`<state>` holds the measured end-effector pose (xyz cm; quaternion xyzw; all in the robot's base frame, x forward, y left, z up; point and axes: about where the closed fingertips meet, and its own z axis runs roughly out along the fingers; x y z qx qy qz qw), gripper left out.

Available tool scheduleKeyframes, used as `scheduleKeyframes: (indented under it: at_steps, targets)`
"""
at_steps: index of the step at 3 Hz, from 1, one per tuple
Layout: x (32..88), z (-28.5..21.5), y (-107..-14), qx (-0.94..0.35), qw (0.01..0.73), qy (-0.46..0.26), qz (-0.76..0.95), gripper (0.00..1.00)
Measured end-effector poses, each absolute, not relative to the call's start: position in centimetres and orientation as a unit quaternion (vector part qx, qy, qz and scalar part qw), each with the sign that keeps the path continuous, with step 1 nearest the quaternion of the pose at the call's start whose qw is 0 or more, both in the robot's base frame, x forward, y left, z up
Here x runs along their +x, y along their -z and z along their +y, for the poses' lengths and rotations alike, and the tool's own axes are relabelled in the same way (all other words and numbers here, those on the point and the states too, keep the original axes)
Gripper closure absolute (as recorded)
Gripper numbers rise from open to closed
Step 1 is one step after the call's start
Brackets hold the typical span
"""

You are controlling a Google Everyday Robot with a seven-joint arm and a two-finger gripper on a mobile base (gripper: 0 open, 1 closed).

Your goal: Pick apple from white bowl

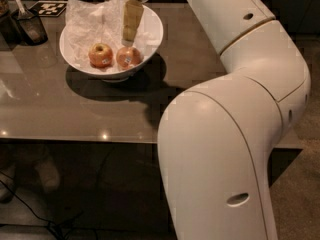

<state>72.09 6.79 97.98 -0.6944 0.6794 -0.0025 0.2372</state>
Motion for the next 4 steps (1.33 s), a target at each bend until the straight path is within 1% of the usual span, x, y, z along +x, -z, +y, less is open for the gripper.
scheduleKeyframes:
  at_steps: [1,2,3,4]
  targets:
    - [73.07,8.34,-93.89,-0.703,0.213,-0.027,0.678,0.00]
    - [73.74,9.04,-93.63,-0.702,0.223,-0.026,0.676,0.16]
    - [73.75,9.05,-93.61,-0.702,0.223,-0.026,0.676,0.03]
    - [74.02,9.30,-93.18,-0.706,0.223,-0.024,0.672,0.00]
